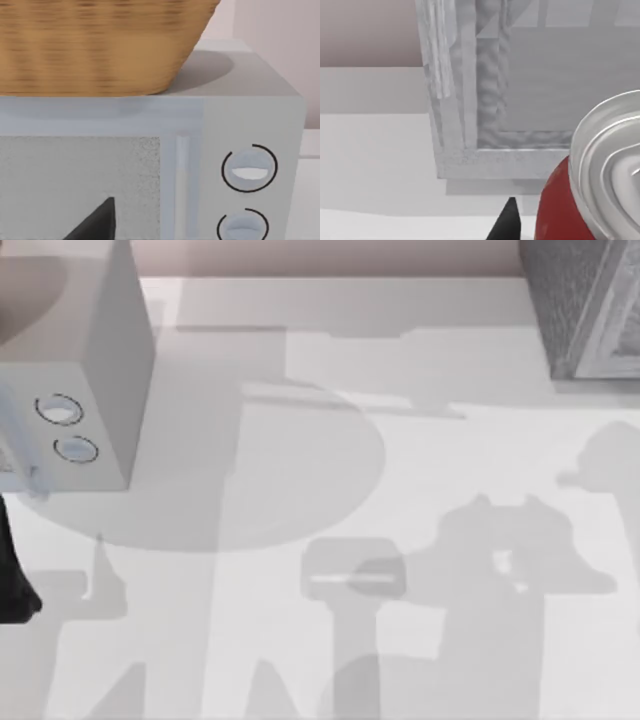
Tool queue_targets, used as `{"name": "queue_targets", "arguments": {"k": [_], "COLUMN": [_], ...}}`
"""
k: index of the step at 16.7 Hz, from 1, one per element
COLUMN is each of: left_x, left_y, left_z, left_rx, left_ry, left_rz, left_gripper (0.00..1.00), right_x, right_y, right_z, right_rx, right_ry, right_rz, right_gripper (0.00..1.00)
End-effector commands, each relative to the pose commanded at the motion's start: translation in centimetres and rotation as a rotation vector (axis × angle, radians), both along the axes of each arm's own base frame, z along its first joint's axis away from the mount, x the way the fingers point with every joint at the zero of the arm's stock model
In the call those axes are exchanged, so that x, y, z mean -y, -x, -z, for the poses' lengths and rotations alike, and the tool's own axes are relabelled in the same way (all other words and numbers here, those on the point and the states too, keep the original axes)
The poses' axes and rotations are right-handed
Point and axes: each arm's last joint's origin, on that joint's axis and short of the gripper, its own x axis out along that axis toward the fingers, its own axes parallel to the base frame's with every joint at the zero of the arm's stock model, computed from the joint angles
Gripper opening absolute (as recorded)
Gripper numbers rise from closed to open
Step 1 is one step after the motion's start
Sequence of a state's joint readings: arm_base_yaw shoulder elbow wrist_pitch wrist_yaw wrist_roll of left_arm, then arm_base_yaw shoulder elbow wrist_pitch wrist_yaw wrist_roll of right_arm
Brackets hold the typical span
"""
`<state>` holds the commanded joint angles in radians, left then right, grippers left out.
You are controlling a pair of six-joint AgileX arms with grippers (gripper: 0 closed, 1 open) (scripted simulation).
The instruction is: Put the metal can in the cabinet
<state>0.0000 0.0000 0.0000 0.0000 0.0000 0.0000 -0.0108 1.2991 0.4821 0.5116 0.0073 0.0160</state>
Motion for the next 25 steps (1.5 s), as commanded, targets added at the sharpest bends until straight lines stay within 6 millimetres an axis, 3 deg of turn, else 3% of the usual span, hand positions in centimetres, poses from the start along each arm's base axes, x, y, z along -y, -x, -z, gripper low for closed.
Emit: {"name": "queue_targets", "arguments": {"k": [2, 8, 11, 14, 18, 22, 25], "left_x": [0.0, 0.0, 0.0, 0.0, 0.0, 0.0, 0.0], "left_y": [0.0, 0.0, 0.0, 0.0, 0.0, 0.0, 0.0], "left_z": [0.0, 0.0, 0.0, 0.0, 0.0, 0.0, 0.0], "left_rx": [0.000, 0.000, 0.000, 0.000, 0.000, 0.000, 0.000], "left_ry": [0.000, 0.000, 0.000, 0.000, 0.000, 0.000, 0.000], "left_rz": [0.000, 0.000, 0.000, 0.000, 0.000, 0.000, 0.000], "left_gripper": [1.00, 1.00, 1.00, 1.00, 1.00, 1.00, 1.00], "right_x": [0.0, 0.0, 0.0, 0.0, -0.1, -0.1, -0.1], "right_y": [0.3, 0.4, 1.5, 4.1, 9.0, 13.3, 14.9], "right_z": [-0.9, -0.9, -1.4, -2.4, -2.8, -1.4, 0.6], "right_rx": [0.010, 0.008, 0.027, 0.076, 0.172, 0.274, 0.311], "right_ry": [0.000, -0.002, -0.001, 0.000, 0.002, 0.004, 0.004], "right_rz": [0.000, 0.000, 0.000, 0.000, -0.003, -0.006, -0.009], "right_gripper": [0.00, 0.00, 0.00, 0.00, 0.00, 0.00, 0.00]}}
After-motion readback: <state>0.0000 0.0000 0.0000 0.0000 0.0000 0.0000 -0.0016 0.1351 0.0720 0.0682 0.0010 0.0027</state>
